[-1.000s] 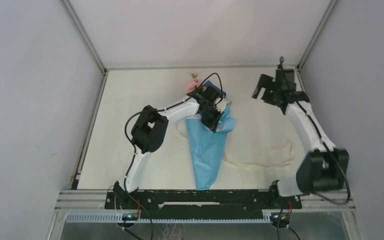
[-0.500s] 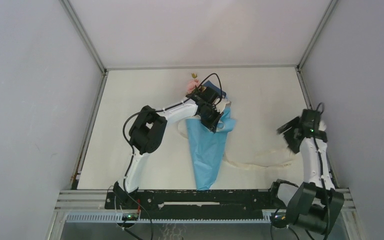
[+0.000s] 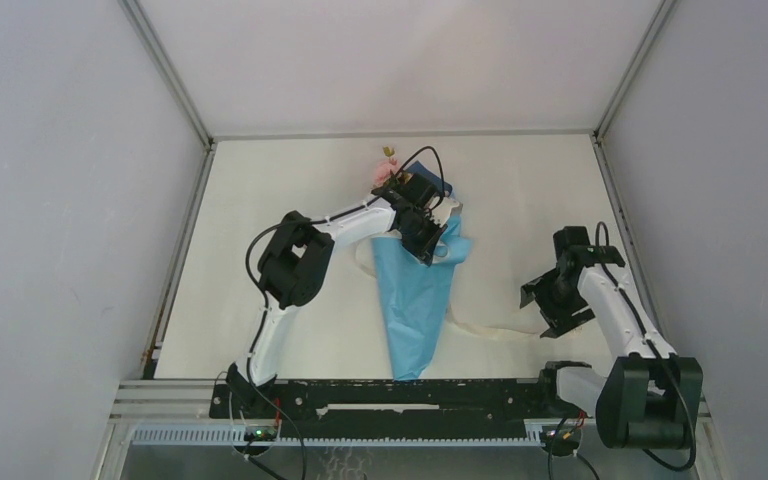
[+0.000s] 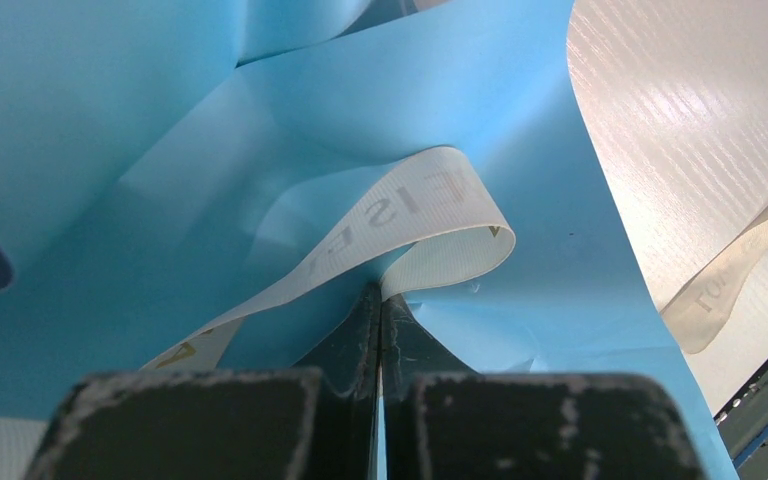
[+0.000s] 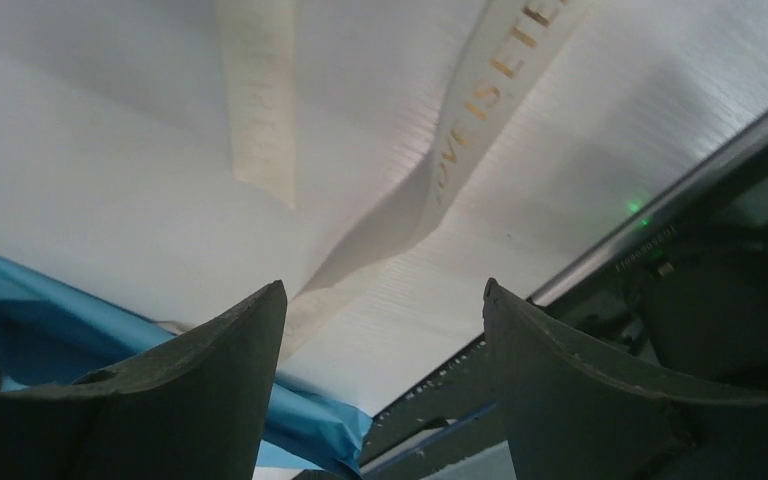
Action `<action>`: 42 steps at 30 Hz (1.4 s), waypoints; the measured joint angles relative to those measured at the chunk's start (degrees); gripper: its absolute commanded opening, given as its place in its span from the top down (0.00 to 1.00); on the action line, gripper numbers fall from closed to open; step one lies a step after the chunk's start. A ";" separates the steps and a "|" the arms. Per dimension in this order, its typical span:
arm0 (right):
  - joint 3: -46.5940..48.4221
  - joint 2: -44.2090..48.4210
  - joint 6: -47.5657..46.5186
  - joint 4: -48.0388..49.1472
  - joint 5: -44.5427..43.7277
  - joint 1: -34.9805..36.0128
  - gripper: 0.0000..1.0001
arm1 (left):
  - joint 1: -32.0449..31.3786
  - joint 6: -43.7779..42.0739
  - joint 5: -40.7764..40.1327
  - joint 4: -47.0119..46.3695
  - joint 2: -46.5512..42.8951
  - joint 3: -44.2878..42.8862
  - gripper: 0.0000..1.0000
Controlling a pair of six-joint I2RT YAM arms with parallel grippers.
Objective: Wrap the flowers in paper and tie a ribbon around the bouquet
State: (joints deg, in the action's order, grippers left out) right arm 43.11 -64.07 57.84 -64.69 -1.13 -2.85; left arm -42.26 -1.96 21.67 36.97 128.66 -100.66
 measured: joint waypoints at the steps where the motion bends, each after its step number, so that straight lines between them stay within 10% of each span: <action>1: 0.00 -0.61 0.55 -1.01 -0.13 0.55 0.19 | 0.00 0.00 0.00 0.00 0.00 0.00 1.00; 14: -2.64 -11.50 4.50 1.22 -4.26 2.32 0.32 | 0.00 -0.96 -0.07 0.55 -0.20 0.00 1.00; 19: -2.69 -16.04 4.90 6.12 -6.19 2.43 0.69 | 0.00 -1.11 -0.28 0.90 -0.26 0.00 1.00; 21: -2.54 -16.68 3.48 8.04 -5.95 2.36 0.99 | 0.00 -1.29 -0.42 1.20 -0.42 -0.02 1.00; 29: 4.22 -6.05 -10.51 16.76 -10.84 1.66 1.00 | 0.00 -1.66 -0.48 2.69 -0.74 -0.17 1.00; 42: 10.34 18.75 -32.74 48.15 -1.55 30.23 1.00 | 0.57 -2.58 0.28 4.24 -0.74 -0.72 1.00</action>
State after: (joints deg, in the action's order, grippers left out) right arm 53.45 -45.32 25.10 -16.53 -2.68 27.38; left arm -41.69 -4.54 21.96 41.21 127.92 -101.38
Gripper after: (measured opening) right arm 0.006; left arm 0.003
